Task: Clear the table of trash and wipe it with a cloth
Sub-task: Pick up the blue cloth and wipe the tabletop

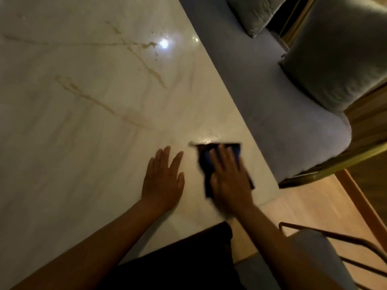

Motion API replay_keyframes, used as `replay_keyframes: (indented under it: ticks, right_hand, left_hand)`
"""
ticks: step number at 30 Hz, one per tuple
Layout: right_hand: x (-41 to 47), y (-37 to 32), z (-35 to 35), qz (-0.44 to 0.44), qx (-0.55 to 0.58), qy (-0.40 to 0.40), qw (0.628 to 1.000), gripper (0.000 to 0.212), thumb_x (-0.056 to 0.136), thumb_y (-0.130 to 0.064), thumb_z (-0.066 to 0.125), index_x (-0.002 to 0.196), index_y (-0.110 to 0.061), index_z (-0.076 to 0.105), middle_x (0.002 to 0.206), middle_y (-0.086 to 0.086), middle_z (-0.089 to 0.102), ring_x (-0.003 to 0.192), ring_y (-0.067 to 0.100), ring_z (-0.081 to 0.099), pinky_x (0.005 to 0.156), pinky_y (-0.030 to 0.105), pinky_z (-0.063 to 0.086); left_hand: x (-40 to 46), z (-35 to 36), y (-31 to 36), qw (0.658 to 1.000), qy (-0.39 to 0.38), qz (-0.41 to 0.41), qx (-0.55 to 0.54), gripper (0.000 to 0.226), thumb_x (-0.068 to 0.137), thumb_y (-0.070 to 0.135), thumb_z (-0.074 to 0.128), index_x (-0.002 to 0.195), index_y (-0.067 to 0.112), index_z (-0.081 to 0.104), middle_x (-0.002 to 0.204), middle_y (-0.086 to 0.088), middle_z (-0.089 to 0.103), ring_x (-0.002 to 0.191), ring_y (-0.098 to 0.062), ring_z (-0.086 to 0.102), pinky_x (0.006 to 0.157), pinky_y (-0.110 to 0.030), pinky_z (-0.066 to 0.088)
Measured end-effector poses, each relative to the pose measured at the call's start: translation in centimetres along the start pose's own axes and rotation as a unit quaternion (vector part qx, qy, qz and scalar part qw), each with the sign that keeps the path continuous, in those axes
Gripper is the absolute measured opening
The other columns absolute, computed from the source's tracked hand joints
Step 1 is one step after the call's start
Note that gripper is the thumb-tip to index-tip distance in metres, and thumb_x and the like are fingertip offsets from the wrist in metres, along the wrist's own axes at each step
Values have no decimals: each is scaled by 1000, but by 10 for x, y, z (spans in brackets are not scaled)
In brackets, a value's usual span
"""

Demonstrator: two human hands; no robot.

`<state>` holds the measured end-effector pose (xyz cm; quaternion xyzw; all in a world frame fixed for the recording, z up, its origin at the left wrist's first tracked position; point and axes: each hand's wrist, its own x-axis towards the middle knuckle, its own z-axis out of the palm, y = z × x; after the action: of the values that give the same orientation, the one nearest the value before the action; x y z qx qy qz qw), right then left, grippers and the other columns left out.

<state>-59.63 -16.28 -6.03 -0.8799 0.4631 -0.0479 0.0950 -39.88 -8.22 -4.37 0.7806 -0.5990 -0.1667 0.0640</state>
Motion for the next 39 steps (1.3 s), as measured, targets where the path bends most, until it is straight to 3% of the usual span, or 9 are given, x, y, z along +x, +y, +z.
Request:
replay_keyframes:
  ticks: [7, 10, 13, 16, 24, 28, 32, 35, 39]
  right_hand:
    - [91, 68, -14, -312, -4, -77, 947, 64, 94, -36, 38, 155, -24, 24, 164, 6, 15, 151, 27, 9, 120, 50, 14]
    - [199, 93, -15, -287, -24, -42, 957, 62, 90, -34, 37, 150, -19, 38, 156, 14, 34, 144, 37, 30, 115, 51, 24]
    - [253, 80, -18, -179, -27, -50, 982, 68, 89, -38, 23, 154, -19, 29, 160, 13, 24, 148, 34, 22, 117, 55, 21]
    - [218, 56, -12, -185, -10, -48, 982, 69, 89, -39, 23, 155, -18, 24, 162, 12, 18, 150, 32, 16, 118, 53, 17]
    - [123, 76, -26, -456, -10, -123, 882, 61, 99, -36, 36, 156, -24, 19, 165, 4, 9, 152, 24, 5, 121, 50, 15]
    - [228, 70, -17, -345, -19, -76, 935, 64, 92, -38, 32, 154, -23, 29, 161, 9, 23, 148, 29, 21, 115, 51, 25]
    - [269, 44, -9, -232, -14, -68, 970, 66, 92, -37, 23, 157, -20, 19, 163, 12, 14, 151, 30, 11, 120, 51, 12]
    - [223, 49, -12, -403, 14, -87, 911, 65, 92, -36, 34, 154, -17, 28, 162, 13, 18, 150, 32, 15, 117, 54, 19]
    - [202, 82, -25, -644, 4, -169, 746, 63, 98, -36, 38, 156, -22, 20, 164, 6, 10, 152, 25, 4, 121, 52, 12]
  left_hand:
    - [23, 4, 47, 984, 75, -157, -30, 56, 94, 24, 55, 148, 22, 42, 159, -12, 32, 148, -35, 24, 121, -51, 22]
    - [34, 6, 62, 971, 95, -216, -35, 55, 94, 27, 53, 148, 26, 41, 160, -8, 30, 149, -32, 21, 121, -50, 20]
    - [46, 11, 77, 956, 105, -271, -41, 58, 97, 36, 47, 153, 28, 32, 162, -7, 23, 151, -30, 15, 123, -49, 14]
    - [53, 14, 82, 936, 110, -330, -52, 63, 98, 41, 45, 155, 29, 23, 164, -10, 14, 152, -31, 9, 123, -48, 12]
    - [47, 13, 66, 928, 121, -350, -40, 66, 96, 32, 49, 156, 24, 24, 165, -13, 13, 151, -35, 10, 123, -49, 16]
    - [46, 17, 65, 922, 144, -357, -35, 61, 99, 41, 43, 156, 25, 27, 164, -13, 16, 151, -33, 13, 122, -47, 18]
    - [46, 21, 70, 906, 141, -396, -41, 61, 99, 47, 41, 156, 31, 25, 165, -10, 13, 152, -30, 10, 123, -45, 16]
    - [43, 22, 83, 861, 158, -479, -60, 61, 97, 48, 46, 153, 31, 30, 164, -11, 17, 151, -32, 13, 122, -48, 19]
    - [43, 24, 105, 813, 188, -545, -73, 64, 92, 34, 58, 152, 26, 37, 161, -15, 23, 148, -37, 20, 120, -51, 24]
